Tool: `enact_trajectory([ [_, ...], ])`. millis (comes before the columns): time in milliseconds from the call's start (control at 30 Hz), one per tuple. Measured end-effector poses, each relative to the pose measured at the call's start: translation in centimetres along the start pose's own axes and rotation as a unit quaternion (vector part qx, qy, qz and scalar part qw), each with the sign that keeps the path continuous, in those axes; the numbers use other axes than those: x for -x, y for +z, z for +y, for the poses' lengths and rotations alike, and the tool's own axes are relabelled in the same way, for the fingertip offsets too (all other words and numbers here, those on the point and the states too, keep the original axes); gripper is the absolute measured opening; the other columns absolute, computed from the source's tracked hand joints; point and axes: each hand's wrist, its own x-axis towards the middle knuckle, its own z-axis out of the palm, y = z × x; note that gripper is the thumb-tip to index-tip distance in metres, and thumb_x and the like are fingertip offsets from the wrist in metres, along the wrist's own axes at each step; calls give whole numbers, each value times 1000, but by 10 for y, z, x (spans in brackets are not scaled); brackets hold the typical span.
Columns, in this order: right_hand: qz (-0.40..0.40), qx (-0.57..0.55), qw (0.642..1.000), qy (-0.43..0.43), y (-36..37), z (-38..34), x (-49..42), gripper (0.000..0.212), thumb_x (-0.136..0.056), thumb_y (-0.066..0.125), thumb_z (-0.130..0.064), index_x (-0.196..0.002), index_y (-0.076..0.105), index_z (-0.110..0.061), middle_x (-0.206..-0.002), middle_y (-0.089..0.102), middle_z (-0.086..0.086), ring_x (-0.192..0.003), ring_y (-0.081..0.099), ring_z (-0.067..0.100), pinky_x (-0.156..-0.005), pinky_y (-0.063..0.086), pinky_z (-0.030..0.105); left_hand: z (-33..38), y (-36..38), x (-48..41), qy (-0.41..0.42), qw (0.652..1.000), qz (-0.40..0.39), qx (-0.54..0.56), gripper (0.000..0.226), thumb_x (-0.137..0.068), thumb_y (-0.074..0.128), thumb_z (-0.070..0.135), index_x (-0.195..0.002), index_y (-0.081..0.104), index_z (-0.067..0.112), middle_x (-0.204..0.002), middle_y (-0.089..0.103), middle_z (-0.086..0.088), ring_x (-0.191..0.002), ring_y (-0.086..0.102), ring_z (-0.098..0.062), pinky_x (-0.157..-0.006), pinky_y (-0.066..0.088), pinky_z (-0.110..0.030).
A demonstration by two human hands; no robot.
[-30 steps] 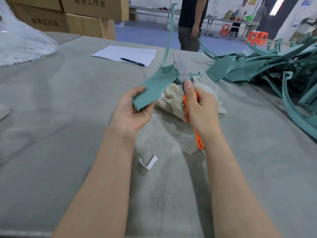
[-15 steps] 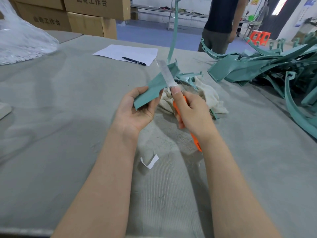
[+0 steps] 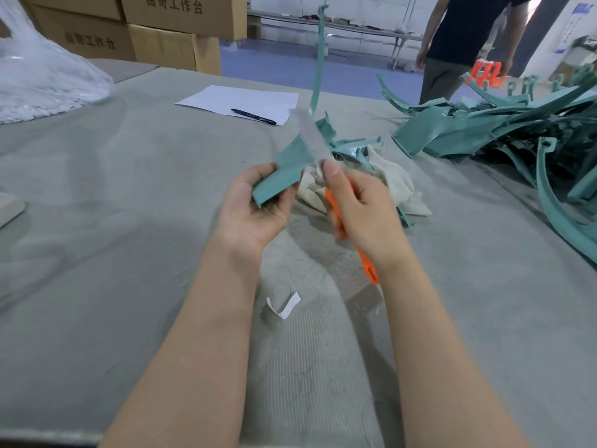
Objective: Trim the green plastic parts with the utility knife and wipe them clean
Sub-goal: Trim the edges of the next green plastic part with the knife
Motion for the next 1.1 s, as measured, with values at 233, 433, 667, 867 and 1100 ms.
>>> enact_trajectory([
  [233,163,97,982,12,-5,14,-7,55,-93,40,-60,-59,36,-18,-55,46,5,-60,47,29,-58,41,42,-1,-1,1,-25,1000,-15,5,44,-91,53,1,-49,63,-6,-80,69,-21,-86,66,-36,-39,51,-25],
  [433,136,89,987,11,-3,12,-6,59,-94,41,-58,-63,39,-8,-57,47,12,-61,52,37,-60,48,49,-2,-1,2,-37,999,-20,10,37,-91,53,0,-56,63,-7,-90,68,-23,-87,67,-37,-40,52,-26],
  [667,46,78,996,8,1,7,-2,54,-96,43,-55,-61,38,-15,-53,46,14,-46,51,28,-47,47,34,-1,-2,2,-44,998,-29,36,30,-90,52,-1,-64,63,-9,-86,68,-26,-77,70,-38,-47,57,-26],
  [867,-30,20,999,30,7,7,0,50,-95,47,-53,-57,42,-22,-45,40,-10,-40,44,17,-41,42,29,1,-2,2,-34,999,-5,37,47,-92,51,6,-50,64,-10,-64,66,-22,-53,67,-33,-51,55,-21],
  [1100,-116,-22,992,34,8,3,3,53,-94,45,-53,-67,50,-8,-49,42,-3,-43,43,18,-39,40,28,1,-1,-2,-38,998,4,49,22,-92,44,1,-81,60,-8,-93,66,-20,-78,63,-25,-41,53,-26],
])
